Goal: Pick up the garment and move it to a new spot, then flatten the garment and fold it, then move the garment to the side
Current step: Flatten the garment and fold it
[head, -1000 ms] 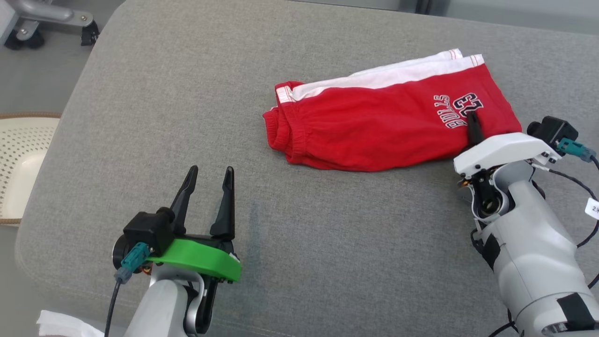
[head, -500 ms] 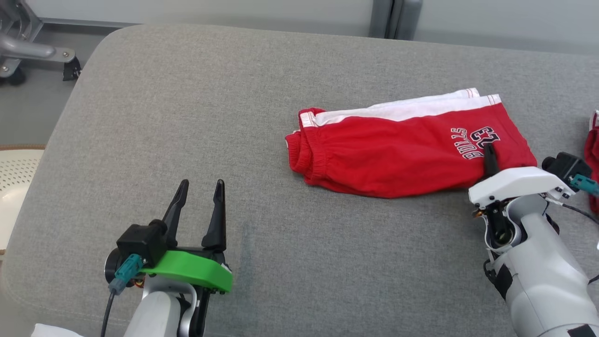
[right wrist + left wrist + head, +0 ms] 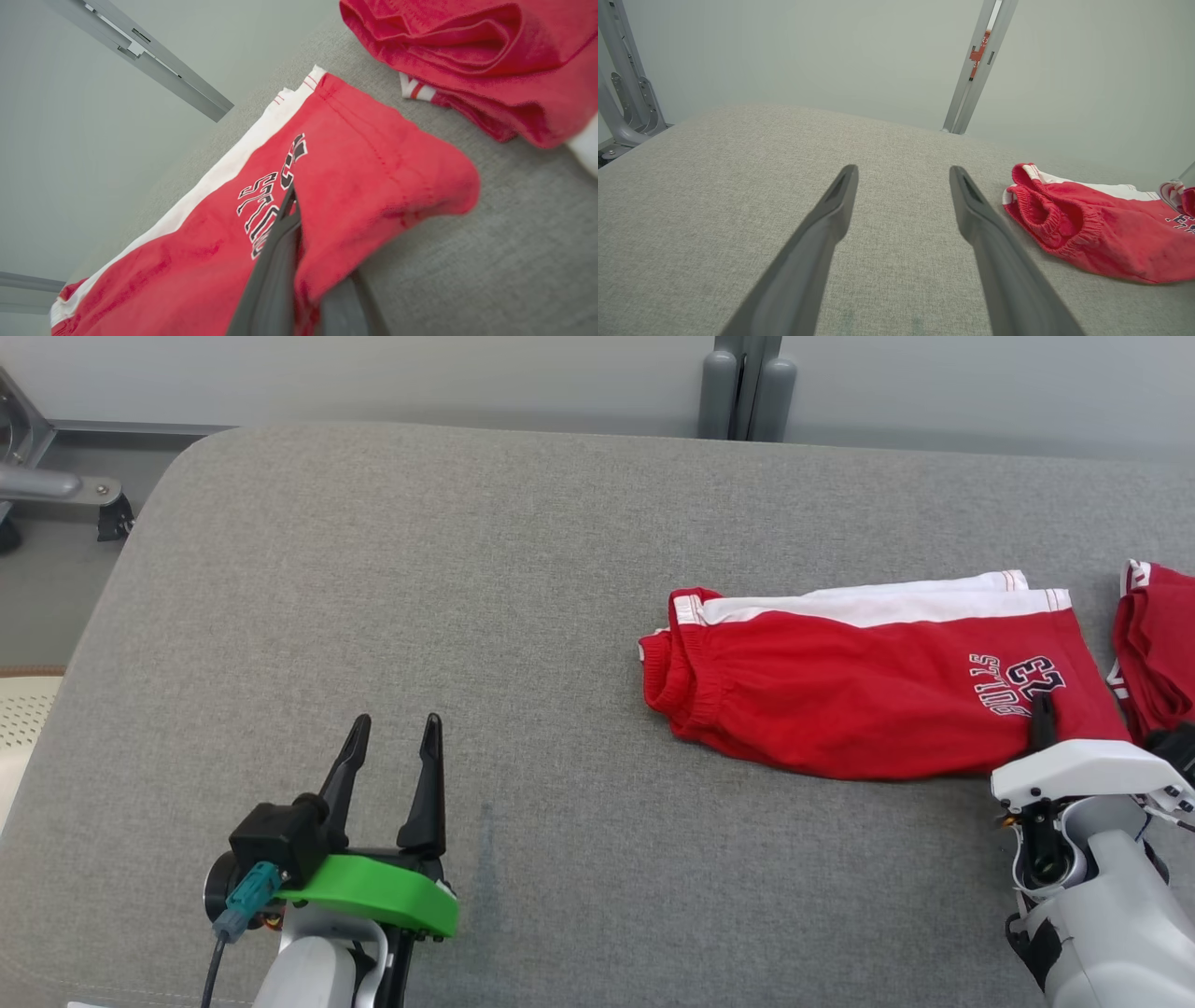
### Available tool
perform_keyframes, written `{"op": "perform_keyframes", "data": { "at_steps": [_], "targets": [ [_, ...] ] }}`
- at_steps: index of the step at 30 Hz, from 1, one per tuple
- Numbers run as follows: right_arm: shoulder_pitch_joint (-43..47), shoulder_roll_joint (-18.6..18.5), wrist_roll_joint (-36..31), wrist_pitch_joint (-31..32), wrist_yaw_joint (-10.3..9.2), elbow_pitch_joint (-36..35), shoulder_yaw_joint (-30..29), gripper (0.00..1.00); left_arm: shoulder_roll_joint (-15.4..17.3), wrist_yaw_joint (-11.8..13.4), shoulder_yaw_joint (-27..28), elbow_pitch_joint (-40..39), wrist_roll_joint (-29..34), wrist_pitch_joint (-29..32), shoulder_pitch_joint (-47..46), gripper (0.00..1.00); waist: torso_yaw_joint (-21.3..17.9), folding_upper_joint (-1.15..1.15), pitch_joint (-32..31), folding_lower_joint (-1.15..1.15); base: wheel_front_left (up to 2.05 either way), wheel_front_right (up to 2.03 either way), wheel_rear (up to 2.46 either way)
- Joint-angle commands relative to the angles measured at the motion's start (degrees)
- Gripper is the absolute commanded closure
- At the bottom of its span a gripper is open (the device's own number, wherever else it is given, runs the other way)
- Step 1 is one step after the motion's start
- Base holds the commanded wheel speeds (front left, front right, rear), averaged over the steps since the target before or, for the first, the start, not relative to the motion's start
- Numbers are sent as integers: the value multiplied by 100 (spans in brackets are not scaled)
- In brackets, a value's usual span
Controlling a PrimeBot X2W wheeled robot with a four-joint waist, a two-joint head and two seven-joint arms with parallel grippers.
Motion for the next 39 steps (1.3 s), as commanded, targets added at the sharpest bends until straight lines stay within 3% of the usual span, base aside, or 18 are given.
{"op": "perform_keyframes", "data": {
  "at_steps": [1,11,27,39],
  "targets": [
    [-18,28,-60,-25,-1,-68,-4,100,11,-29,6,12,75,-15,66,0,-2,0,-9,0,0,0,0],
    [-222,261,-338,36,-1,-496,280,100,12,-48,-10,55,71,-16,130,0,170,0,-156,0,0,0,0],
    [445,429,-72,297,-1,-1808,2020,100,12,-77,37,98,132,-15,339,0,566,0,-463,0,0,0,0],
    [734,430,50,280,-1,-1759,2767,100,11,-92,107,94,180,-16,472,0,798,0,-562,0,0,0,0]
  ]
}}
